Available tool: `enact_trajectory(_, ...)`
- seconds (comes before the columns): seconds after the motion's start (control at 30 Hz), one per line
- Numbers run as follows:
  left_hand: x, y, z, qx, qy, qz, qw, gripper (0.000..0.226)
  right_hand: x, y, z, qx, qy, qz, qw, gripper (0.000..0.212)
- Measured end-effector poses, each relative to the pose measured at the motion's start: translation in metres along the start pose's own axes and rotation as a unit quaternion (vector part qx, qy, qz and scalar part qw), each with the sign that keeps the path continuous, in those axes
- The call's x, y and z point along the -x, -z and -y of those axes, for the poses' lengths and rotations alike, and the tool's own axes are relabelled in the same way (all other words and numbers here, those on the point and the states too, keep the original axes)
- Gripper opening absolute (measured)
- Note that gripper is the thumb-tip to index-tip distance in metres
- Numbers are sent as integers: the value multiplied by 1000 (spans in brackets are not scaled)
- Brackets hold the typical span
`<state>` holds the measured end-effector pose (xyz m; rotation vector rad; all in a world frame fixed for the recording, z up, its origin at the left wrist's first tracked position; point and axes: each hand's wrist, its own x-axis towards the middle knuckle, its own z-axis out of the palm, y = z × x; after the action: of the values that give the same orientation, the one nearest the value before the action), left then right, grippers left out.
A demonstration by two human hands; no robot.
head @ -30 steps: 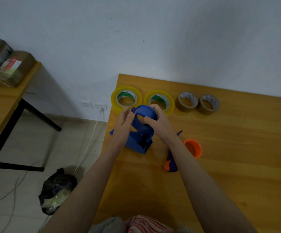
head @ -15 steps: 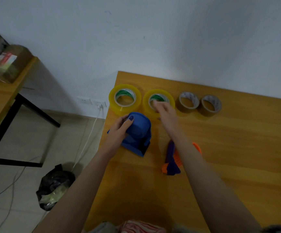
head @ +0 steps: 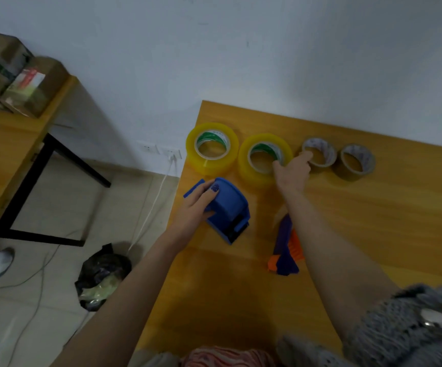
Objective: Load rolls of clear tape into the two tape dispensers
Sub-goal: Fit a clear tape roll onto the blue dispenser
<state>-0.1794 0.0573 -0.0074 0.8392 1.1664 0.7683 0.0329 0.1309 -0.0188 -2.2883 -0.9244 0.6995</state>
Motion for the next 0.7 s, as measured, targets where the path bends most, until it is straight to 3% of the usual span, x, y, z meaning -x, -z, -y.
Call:
enact_trajectory(0.1,-1,1,0,-23,-8,19,1000,52,-4,7,0,-24,15,12,1000,26)
enact_trajectory(0.23,-5,-6,-8,-67,-17,20,997,67,-6,28,5,-79,-19,37,996,39)
enact_trajectory(0.37,-13,-22,-19,-115,-34,-3,993,46,2,50,10,-269,-92,81,955,18)
enact_trajectory(0.43,-18,-27,-23,-108,-28,-1,994,46,9,62,17,-340,-107,112,928,50)
enact_trajectory(0.47,-20,-30,-24,-100,-24,4,995,46,13,69,20,-366,-99,119,918,54)
enact_trajectory(0.6,-35,-39,-25,-77,-7,24,997,47,34,94,26,-390,-42,162,906,10)
enact_trajectory(0.7,-45,-43,-26,-84,27,59,994,46,49,108,24,-383,5,205,901,9)
